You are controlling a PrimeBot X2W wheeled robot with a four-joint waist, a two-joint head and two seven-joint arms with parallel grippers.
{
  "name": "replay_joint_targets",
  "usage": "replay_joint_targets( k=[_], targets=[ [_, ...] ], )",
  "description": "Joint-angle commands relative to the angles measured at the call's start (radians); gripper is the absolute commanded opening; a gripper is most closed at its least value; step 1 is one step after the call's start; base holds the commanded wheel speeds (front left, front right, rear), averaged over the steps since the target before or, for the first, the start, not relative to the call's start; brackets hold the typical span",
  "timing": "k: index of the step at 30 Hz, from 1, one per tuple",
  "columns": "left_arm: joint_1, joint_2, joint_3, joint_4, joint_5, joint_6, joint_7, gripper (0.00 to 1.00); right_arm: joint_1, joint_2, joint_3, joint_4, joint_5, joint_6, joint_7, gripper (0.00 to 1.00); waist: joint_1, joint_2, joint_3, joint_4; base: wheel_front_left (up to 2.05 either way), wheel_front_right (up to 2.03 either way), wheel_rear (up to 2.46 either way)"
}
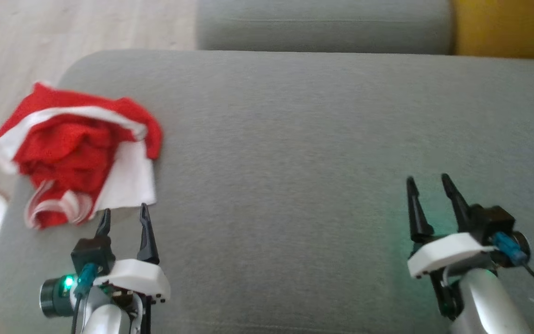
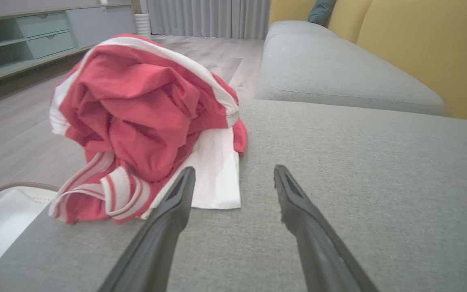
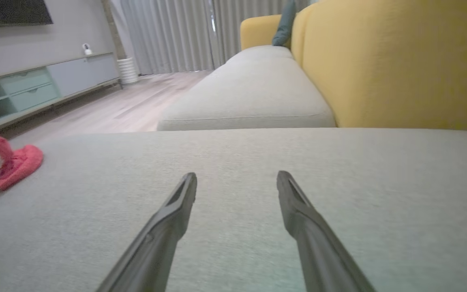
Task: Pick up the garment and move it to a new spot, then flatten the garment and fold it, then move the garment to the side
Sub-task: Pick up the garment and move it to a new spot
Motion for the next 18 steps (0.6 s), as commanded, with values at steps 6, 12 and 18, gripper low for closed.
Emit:
replay_joint_targets(
  k=[6,12,18],
  targets=[
    [-0.049,0.018,0.031,-0.064,-0.008,-0.003,-0.013,1.0,-0.058,-0.004,0.088,-0.029,0.028,0.008,-0.014,1.0,0.0,0.0,0.002,0.186,0.0,0.0,0.0],
    [-0.034,0.018,0.058,-0.071,0.004,-0.009,-0.013,1.0,-0.048,-0.004,0.104,-0.023,0.041,0.008,-0.014,1.0,0.0,0.0,-0.005,0.327,0.0,0.0,0.0],
    [-0.008,0.018,0.102,-0.064,0.012,-0.011,-0.013,1.0,-0.038,-0.004,0.113,-0.017,0.047,0.008,-0.014,1.0,0.0,0.0,-0.014,0.433,0.0,0.0,0.0]
  ],
)
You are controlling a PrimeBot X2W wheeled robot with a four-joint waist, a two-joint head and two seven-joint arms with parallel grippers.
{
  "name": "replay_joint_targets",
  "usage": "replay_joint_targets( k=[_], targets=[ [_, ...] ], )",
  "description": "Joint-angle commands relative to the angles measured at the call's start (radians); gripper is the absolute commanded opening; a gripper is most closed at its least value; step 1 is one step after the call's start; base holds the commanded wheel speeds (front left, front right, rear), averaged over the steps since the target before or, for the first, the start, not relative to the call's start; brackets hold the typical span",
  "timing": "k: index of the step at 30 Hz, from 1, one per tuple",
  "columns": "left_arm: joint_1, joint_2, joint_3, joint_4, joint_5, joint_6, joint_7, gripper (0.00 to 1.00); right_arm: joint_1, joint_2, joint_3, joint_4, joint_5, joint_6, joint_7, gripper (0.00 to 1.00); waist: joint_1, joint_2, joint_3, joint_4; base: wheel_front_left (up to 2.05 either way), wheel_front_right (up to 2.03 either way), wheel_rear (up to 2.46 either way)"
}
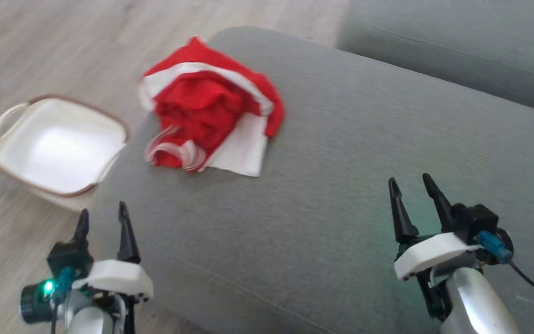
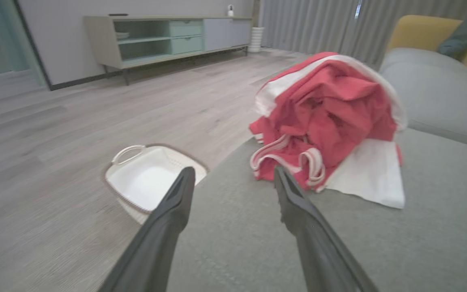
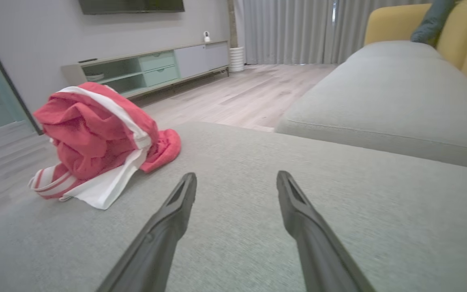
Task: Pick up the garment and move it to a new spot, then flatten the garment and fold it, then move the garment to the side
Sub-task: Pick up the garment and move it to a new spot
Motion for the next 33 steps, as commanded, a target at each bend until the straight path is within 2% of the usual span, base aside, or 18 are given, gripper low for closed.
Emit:
replay_joint_targets(
  k=[1,7,13,16,24,33],
  targets=[
    [-0.013,0.016,0.045,-0.029,0.008,0.002,-0.012,1.0,-0.02,-0.004,0.03,-0.025,0.005,0.008,-0.014,1.0,0.0,0.0,-0.003,0.063,0.0,0.0,0.0],
    [0.018,0.016,0.093,-0.061,-0.008,0.018,-0.012,1.0,-0.05,-0.004,0.076,-0.009,0.007,0.008,-0.014,1.0,0.0,0.0,0.017,0.076,0.0,0.0,0.0],
    [0.018,0.016,0.099,-0.056,-0.012,0.011,-0.012,1.0,-0.061,-0.004,0.084,-0.006,0.003,0.008,-0.014,1.0,0.0,0.0,0.026,0.072,0.0,0.0,0.0],
    [-0.011,0.016,0.087,-0.029,-0.035,-0.018,-0.012,1.0,-0.054,-0.004,0.069,-0.017,-0.009,0.008,-0.014,1.0,0.0,0.0,0.034,0.066,0.0,0.0,0.0],
    [-0.147,0.02,0.116,0.052,-0.041,-0.083,-0.012,1.0,-0.07,-0.004,0.089,-0.044,-0.057,0.008,-0.014,1.0,0.0,0.0,0.108,-0.024,0.0,0.0,0.0],
    [-0.404,0.075,0.131,0.207,-0.028,-0.182,-0.012,1.0,-0.104,-0.036,0.13,-0.099,-0.077,0.008,-0.014,1.0,0.0,0.0,0.209,-0.121,0.0,0.0,0.0]
  ],
)
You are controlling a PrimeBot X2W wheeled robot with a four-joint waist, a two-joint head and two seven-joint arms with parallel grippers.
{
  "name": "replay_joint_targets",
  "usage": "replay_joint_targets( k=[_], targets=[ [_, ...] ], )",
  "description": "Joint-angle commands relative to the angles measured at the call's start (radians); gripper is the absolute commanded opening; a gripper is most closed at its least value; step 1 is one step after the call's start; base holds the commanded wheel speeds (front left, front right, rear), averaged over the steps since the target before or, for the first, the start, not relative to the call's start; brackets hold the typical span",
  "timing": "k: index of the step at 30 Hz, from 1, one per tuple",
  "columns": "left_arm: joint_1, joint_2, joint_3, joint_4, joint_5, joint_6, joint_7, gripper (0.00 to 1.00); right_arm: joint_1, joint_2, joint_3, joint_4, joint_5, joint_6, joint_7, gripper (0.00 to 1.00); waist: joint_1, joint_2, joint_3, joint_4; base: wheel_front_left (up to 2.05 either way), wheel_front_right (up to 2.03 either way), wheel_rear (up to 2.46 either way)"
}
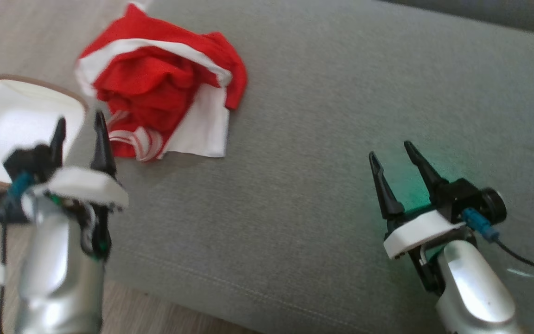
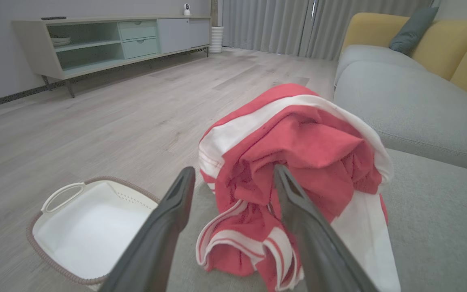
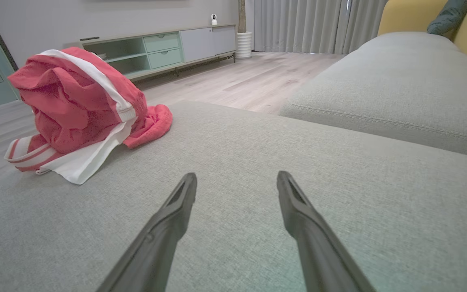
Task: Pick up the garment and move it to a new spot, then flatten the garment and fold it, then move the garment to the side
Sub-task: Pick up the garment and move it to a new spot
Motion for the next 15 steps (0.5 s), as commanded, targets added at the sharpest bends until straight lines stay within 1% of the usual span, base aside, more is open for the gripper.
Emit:
replay_joint_targets(
  k=[1,5,8,11,15],
  targets=[
    [-0.049,0.044,0.032,-0.019,0.008,-0.004,-0.012,1.0,-0.034,-0.001,0.025,-0.038,-0.003,0.007,-0.014,1.0,0.0,0.0,0.036,-0.035,0.0,0.0,0.0],
    [-0.155,0.086,0.015,0.063,0.03,-0.028,-0.012,1.0,-0.054,-0.015,0.04,-0.065,0.002,0.007,-0.014,1.0,0.0,0.0,0.068,-0.07,0.0,0.0,0.0],
    [-0.222,0.114,0.007,0.124,0.047,-0.032,-0.012,1.0,-0.064,-0.024,0.049,-0.078,0.006,0.007,-0.014,1.0,0.0,0.0,0.089,-0.093,0.0,0.0,0.0],
    [-0.281,0.138,-0.003,0.198,0.065,-0.023,-0.012,1.0,-0.069,-0.031,0.048,-0.083,0.009,0.007,-0.014,1.0,0.0,0.0,0.108,-0.109,0.0,0.0,0.0],
    [-0.338,0.163,-0.019,0.327,0.092,0.006,0.004,1.0,-0.072,-0.035,0.045,-0.081,0.015,0.007,-0.014,1.0,0.0,0.0,0.125,-0.132,0.0,0.0,0.0]
  ],
)
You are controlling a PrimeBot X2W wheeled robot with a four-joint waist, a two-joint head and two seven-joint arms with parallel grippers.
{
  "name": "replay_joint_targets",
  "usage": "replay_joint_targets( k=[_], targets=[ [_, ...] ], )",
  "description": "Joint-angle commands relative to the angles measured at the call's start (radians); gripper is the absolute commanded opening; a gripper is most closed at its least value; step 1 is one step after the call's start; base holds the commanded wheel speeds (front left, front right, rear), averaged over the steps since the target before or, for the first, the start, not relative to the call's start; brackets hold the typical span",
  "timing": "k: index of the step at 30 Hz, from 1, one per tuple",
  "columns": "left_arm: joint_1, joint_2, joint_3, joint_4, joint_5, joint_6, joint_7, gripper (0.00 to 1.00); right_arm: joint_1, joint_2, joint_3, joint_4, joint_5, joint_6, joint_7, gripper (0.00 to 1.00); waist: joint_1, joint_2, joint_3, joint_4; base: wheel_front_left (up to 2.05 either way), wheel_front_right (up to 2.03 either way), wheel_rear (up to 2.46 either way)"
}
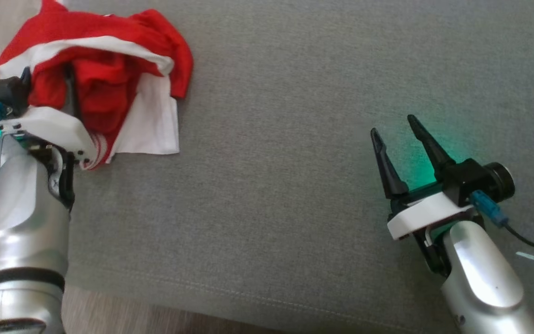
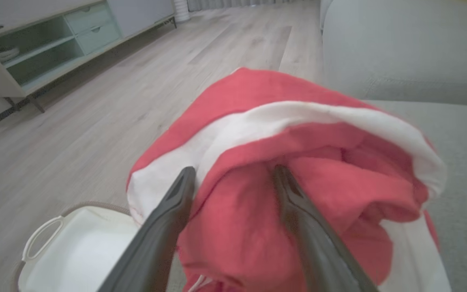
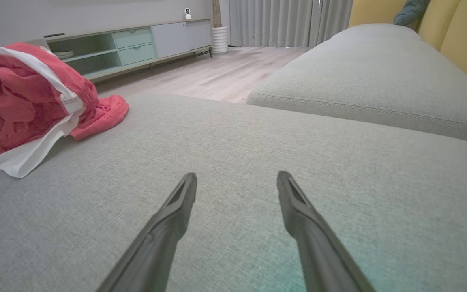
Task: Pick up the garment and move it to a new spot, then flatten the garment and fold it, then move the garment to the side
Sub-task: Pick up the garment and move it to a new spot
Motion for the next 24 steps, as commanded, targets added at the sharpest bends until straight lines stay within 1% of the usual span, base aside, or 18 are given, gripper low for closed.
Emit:
replay_joint_targets(
  k=[1,2,3,4,7,11,17,18,24],
  targets=[
    [-0.043,0.057,0.019,0.02,0.006,0.015,0.011,1.0,-0.023,-0.002,0.017,-0.029,0.01,0.007,-0.011,1.0,-0.0001,0.0,0.014,-0.017,0.0,0.0,0.0],
    [-0.053,0.057,0.021,0.046,0.003,0.021,0.016,0.91,-0.023,-0.002,0.016,-0.029,0.012,0.007,-0.011,1.0,-0.0001,0.0,0.016,-0.02,0.0,0.0,0.0],
    [-0.061,0.058,0.024,0.074,-0.001,0.025,0.026,0.48,-0.024,-0.002,0.015,-0.029,0.013,0.007,-0.011,1.0,-0.0001,0.0,0.018,-0.023,0.0,0.0,0.0],
    [-0.068,0.057,0.024,0.096,-0.005,0.025,0.03,0.0,-0.025,-0.002,0.013,-0.029,0.015,0.007,-0.011,1.0,-0.0001,0.0,0.019,-0.026,0.0,0.0,0.0],
    [-0.085,0.059,0.021,0.131,-0.009,0.021,0.015,0.0,-0.027,0.002,0.008,-0.027,0.018,0.007,-0.011,1.0,-0.0001,0.0,0.017,-0.034,0.0,0.0,0.0],
    [-0.119,0.067,0.006,0.11,-0.003,0.015,-0.009,0.0,-0.024,0.011,-0.002,-0.021,0.024,0.007,-0.011,1.0,-0.0001,0.0,-0.005,-0.042,0.0,0.0,0.0],
    [-0.176,0.064,-0.027,-0.003,0.011,-0.005,-0.014,0.0,-0.006,0.038,-0.012,-0.009,0.04,0.007,-0.011,1.0,-0.0001,0.0,-0.057,-0.079,0.0,0.0,0.0],
    [-0.176,0.064,-0.027,-0.003,0.011,-0.005,-0.014,0.0,-0.006,0.038,-0.012,-0.009,0.04,0.007,-0.011,1.0,-0.0001,0.0,-0.057,-0.079,0.0,0.0,0.0],
    [-0.2,0.018,-0.081,-0.126,0.02,-0.028,-0.015,0.0,0.007,0.059,-0.014,-0.002,0.055,0.007,-0.011,1.0,-0.0001,0.0,-0.096,-0.161,0.0,0.0,0.0]
  ],
)
